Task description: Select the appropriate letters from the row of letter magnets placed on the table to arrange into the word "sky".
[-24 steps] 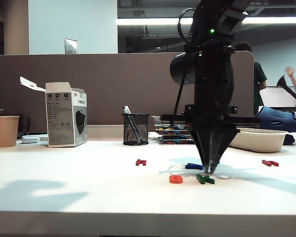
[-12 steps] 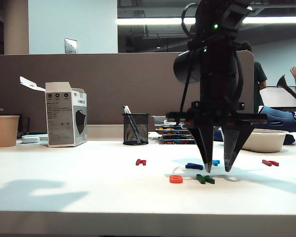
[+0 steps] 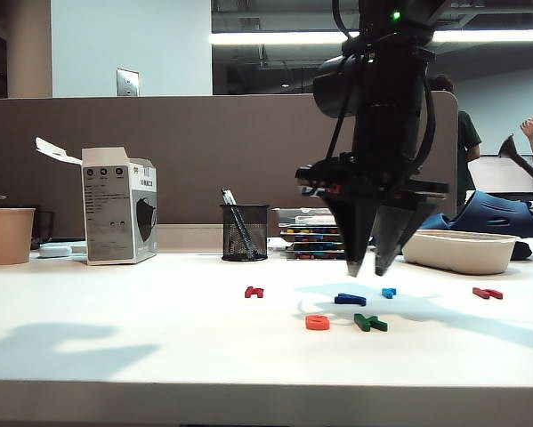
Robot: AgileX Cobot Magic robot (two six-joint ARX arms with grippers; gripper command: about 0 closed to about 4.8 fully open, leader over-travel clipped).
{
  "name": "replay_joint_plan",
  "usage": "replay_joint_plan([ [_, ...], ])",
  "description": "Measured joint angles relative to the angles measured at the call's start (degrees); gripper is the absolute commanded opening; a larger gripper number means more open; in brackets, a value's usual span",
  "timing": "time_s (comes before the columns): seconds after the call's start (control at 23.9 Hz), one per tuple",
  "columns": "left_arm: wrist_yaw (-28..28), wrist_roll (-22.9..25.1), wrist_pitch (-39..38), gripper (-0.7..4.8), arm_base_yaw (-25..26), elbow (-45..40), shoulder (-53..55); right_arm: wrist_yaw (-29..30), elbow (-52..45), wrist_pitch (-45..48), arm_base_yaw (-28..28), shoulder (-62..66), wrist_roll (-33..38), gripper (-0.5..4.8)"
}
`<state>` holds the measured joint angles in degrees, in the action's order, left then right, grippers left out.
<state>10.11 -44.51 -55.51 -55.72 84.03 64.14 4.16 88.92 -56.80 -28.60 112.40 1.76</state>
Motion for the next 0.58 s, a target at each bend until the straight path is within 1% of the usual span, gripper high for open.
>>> replay_joint_plan([
  [0.17,0.0,0.0,0.0,-0.05,0.0,0.0,0.0,1.2,0.0,2.2,0.3,0.0,-5.0,1.57],
  [0.21,0.0,0.0,0.0,-0.05,0.0,0.0,0.0,2.8,0.0,3.1,0.5,0.0,-6.7,1.57],
  [0.29,0.0,0.0,0.0,-0.05,0.0,0.0,0.0,4.6,0.0,4.3,0.9,0.5,-7.6,1.57],
  [0.58,0.0,0.0,0.0,-0.05,0.0,0.0,0.0,4.2,0.0,4.7,1.6,3.8,-9.3,1.57],
])
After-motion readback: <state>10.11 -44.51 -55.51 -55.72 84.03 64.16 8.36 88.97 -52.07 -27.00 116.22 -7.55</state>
